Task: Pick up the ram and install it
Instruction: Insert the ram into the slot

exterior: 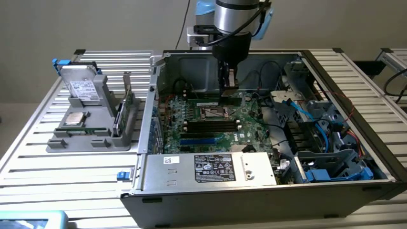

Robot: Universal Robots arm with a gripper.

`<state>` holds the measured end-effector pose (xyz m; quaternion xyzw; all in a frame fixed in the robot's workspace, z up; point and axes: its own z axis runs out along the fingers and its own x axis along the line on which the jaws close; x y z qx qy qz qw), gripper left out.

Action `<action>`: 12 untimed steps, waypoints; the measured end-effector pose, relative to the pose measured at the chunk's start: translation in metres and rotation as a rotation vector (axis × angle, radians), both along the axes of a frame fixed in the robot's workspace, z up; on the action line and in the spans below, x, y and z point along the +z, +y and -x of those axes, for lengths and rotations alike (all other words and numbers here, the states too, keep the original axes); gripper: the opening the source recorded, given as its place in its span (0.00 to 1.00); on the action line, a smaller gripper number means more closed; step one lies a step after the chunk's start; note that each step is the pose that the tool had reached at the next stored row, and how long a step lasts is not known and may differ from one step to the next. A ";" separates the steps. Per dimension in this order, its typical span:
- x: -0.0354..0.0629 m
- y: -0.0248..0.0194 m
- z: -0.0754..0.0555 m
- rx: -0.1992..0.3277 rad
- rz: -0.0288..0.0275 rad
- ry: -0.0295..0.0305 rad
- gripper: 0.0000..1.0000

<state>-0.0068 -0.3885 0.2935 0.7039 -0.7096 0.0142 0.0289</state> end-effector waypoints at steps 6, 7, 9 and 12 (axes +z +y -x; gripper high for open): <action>-0.0027 0.0000 0.000 0.000 0.0138 0.0009 0.12; -0.0034 0.0000 0.000 0.000 0.0198 0.0010 0.12; -0.0051 0.0000 0.000 0.000 0.0277 0.0009 0.12; -0.0089 0.0000 0.000 0.000 0.0306 0.0010 0.12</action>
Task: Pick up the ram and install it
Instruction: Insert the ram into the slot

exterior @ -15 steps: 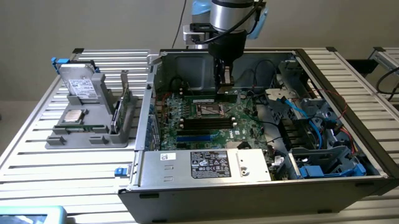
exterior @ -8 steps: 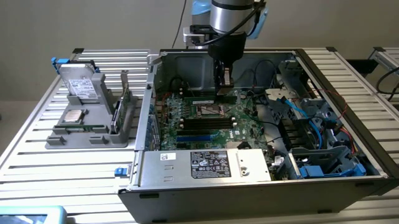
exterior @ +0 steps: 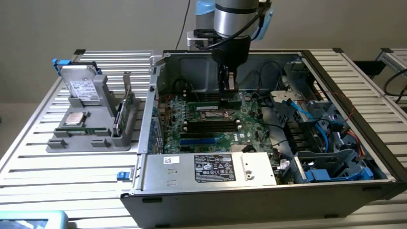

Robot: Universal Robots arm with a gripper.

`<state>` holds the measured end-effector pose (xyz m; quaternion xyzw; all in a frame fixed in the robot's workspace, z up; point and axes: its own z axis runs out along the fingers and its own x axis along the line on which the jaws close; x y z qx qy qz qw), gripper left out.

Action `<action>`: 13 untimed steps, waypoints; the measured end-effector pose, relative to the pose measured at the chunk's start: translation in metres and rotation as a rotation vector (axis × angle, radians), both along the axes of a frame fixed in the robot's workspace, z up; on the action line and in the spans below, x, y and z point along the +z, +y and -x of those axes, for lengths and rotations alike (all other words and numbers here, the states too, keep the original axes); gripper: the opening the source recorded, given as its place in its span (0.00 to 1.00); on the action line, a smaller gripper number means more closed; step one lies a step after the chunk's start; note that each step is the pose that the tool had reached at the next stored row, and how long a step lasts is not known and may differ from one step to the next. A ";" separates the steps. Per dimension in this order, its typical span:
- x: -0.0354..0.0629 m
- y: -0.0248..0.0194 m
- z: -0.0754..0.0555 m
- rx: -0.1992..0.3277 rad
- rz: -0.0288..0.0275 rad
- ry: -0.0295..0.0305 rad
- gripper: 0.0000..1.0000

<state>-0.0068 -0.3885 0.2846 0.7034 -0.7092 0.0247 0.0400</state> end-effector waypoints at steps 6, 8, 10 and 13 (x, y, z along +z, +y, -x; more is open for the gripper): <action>-0.0108 0.0000 0.000 0.000 0.0001 0.0000 0.12; -0.0143 0.0000 0.000 0.000 0.0002 0.0000 0.12; -0.0180 0.0000 0.000 0.000 0.0001 0.0000 0.12; -0.0234 0.0000 0.000 0.000 0.0001 0.0009 0.12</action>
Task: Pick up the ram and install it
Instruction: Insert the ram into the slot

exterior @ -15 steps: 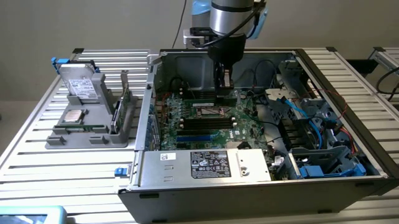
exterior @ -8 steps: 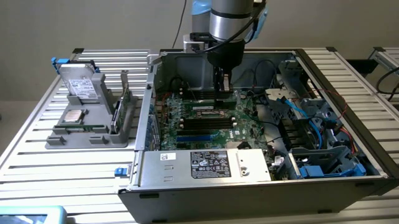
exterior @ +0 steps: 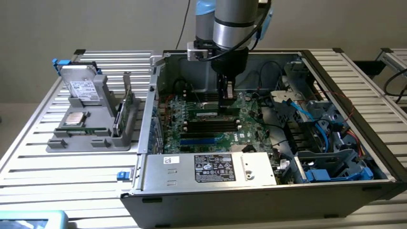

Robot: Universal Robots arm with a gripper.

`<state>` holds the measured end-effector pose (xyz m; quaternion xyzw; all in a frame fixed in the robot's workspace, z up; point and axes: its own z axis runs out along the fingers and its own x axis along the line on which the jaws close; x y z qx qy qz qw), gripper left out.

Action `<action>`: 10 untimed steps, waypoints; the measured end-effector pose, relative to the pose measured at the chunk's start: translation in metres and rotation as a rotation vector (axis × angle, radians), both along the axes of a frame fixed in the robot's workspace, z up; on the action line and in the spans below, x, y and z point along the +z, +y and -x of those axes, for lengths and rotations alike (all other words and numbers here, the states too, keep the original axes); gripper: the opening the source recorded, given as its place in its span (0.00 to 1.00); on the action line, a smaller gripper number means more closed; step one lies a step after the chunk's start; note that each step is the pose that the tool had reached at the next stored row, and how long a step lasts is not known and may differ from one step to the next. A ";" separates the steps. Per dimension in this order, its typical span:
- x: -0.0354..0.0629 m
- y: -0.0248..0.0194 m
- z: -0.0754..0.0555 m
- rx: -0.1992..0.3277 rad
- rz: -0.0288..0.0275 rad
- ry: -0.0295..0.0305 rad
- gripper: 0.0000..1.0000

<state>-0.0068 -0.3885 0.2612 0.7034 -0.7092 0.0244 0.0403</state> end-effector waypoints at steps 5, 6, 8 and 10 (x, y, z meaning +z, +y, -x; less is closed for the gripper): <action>-0.0044 -0.0005 0.000 0.000 0.0001 0.0013 0.12; -0.0047 -0.0009 0.000 0.000 0.0001 0.0013 0.12; -0.0053 -0.0017 0.000 0.000 0.0000 0.0012 0.12; -0.0068 -0.0019 0.000 0.000 0.0000 0.0012 0.12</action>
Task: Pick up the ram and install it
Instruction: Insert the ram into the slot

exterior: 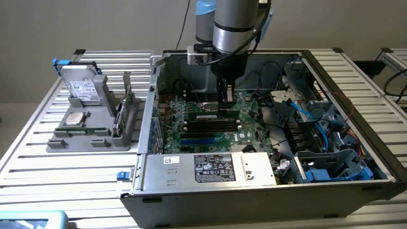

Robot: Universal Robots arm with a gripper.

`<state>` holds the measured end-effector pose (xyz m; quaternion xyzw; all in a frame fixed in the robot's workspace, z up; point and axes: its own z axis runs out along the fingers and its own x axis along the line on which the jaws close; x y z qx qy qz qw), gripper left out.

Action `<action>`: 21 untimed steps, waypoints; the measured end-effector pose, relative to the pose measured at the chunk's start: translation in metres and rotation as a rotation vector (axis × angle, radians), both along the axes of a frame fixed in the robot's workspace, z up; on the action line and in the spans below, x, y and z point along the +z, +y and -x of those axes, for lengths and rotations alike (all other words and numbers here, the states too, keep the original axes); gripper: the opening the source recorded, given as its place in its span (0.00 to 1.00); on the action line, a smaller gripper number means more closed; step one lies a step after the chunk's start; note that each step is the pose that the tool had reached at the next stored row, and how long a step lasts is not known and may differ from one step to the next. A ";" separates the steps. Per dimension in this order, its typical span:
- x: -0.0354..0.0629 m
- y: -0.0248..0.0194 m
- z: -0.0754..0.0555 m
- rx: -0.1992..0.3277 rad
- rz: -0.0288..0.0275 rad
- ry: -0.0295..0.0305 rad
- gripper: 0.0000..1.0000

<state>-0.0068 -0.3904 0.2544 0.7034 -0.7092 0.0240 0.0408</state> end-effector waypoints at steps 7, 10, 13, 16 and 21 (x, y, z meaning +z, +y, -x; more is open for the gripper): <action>-0.0085 0.0000 0.000 0.000 0.0021 0.0000 0.12; -0.0115 0.0000 0.000 -0.001 0.0043 0.0001 0.12; -0.0134 0.0000 0.000 -0.001 0.0061 0.0000 0.12; -0.0136 -0.0012 0.000 -0.001 0.0067 0.0000 0.12; -0.0154 -0.0019 0.000 -0.001 0.0079 0.0000 0.12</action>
